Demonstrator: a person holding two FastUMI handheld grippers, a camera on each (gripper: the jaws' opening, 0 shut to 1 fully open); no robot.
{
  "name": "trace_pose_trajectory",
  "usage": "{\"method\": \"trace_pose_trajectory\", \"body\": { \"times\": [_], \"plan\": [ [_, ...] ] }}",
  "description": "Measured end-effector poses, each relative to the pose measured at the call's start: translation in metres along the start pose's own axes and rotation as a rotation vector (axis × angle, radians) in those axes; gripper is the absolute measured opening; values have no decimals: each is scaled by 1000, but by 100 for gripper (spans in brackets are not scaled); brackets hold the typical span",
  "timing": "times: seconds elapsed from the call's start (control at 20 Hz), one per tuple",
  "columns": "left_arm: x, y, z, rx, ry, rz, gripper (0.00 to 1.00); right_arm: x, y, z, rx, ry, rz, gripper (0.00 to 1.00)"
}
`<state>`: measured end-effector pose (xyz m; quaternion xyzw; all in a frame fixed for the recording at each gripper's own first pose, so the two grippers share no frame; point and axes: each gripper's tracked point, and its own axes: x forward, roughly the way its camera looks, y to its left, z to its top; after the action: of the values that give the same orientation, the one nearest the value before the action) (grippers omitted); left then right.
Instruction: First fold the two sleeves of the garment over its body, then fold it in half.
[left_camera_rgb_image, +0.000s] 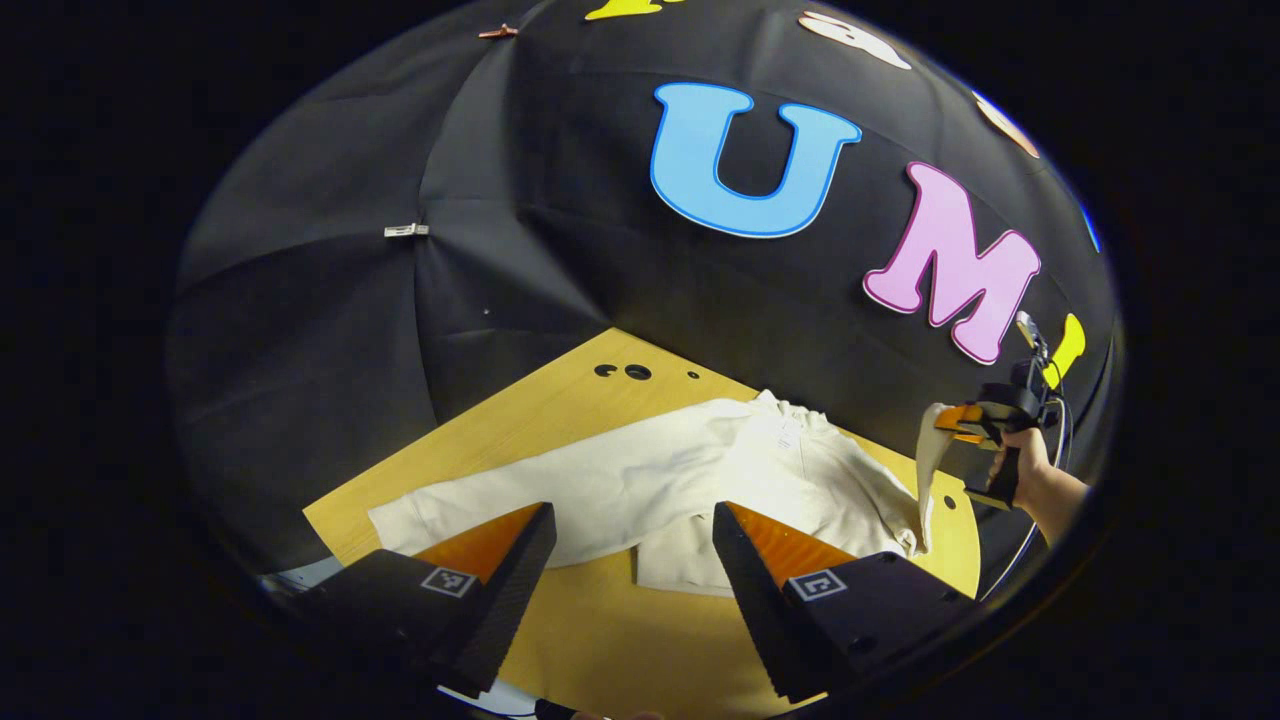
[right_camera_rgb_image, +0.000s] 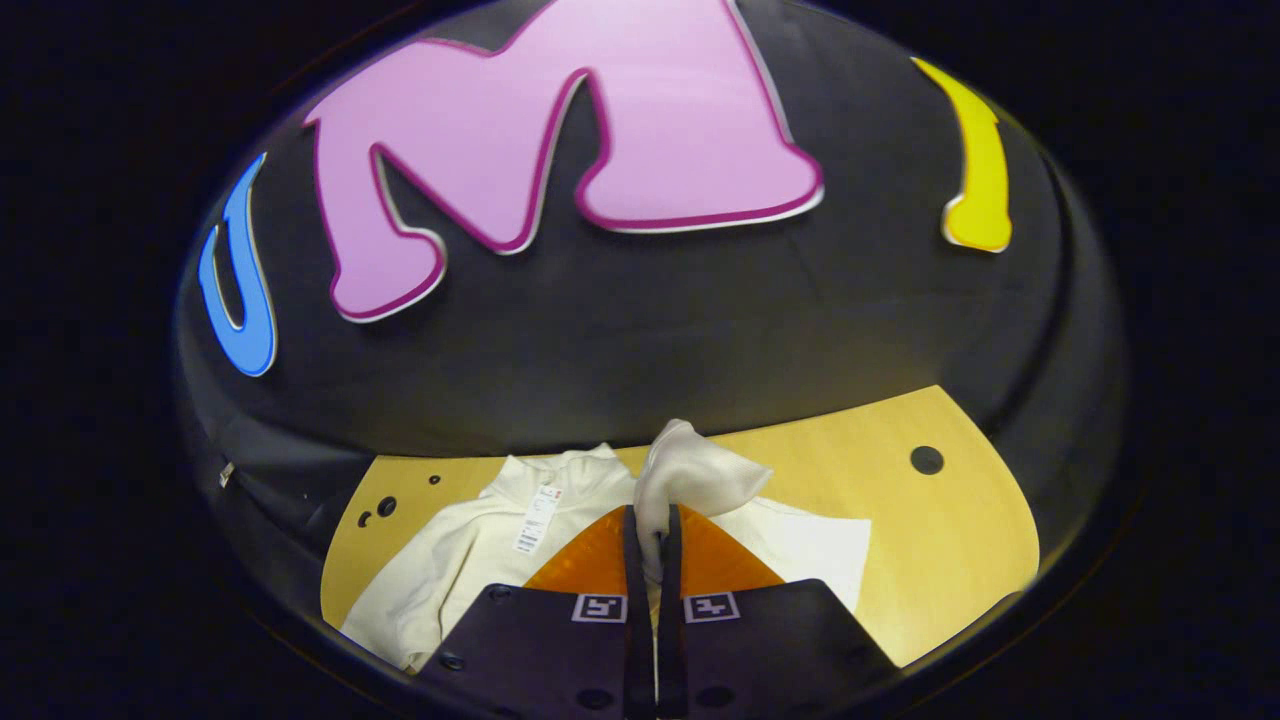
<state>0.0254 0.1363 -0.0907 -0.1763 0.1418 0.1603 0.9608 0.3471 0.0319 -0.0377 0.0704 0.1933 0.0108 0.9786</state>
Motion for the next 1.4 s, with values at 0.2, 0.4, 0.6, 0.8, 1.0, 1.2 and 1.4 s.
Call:
{"method": "trace_pose_trajectory", "body": {
  "times": [0.2,0.4,0.6,0.8,1.0,1.2,1.4],
  "plan": [
    [2,13,-2,-33,6,18,98,27,77,-10,-25,33,75,6],
    [5,26,-20,-40,45,39,97,51,147,-24,-16,65,146,6],
    [8,33,-22,-48,52,56,97,70,206,-52,-70,103,208,6],
    [6,37,-16,-51,35,63,97,93,249,-101,-128,173,230,6],
    [6,36,-27,-16,61,63,97,104,279,-121,-194,148,307,28],
    [3,35,-39,-35,64,66,97,96,287,-135,-271,153,360,100],
    [17,58,-38,-26,39,134,98,75,256,-112,-275,105,339,99]
  ]
}}
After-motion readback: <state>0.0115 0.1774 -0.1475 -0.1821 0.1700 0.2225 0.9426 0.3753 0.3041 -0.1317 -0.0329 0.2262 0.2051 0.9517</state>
